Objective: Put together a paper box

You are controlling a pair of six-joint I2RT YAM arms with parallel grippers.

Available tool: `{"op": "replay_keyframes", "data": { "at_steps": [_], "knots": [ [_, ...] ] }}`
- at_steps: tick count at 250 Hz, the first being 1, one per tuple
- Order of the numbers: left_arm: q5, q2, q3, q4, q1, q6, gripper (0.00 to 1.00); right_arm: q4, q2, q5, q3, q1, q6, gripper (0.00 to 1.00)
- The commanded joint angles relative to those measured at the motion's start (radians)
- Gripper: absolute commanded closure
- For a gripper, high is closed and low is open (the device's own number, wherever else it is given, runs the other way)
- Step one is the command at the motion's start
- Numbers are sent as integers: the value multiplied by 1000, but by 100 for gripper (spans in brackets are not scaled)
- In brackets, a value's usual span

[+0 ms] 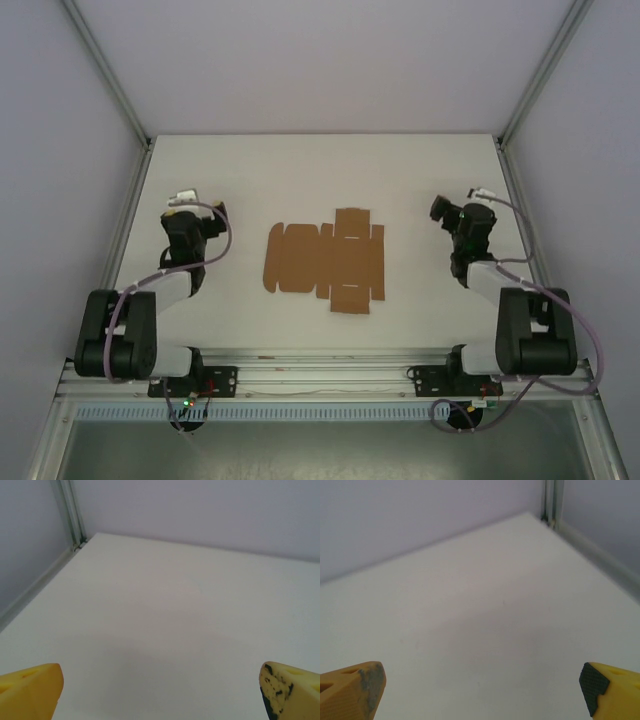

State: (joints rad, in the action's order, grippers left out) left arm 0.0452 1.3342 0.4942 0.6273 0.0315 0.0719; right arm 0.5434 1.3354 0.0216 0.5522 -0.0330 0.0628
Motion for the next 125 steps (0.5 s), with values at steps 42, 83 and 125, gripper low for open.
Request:
{"op": "replay_keyframes", "data": {
  "at_steps": [42, 83, 125],
  "knots": [
    [-157, -63, 157, -411, -63, 216, 0, -375, -31, -6, 253, 164, 112, 2],
    [-288, 6, 172, -401, -122, 309, 0, -410, 81, 108, 304, 294, 219, 8],
    [-438, 114, 237, -495, -151, 355, 0, -671, 218, 175, 435, 405, 239, 19]
  ]
}}
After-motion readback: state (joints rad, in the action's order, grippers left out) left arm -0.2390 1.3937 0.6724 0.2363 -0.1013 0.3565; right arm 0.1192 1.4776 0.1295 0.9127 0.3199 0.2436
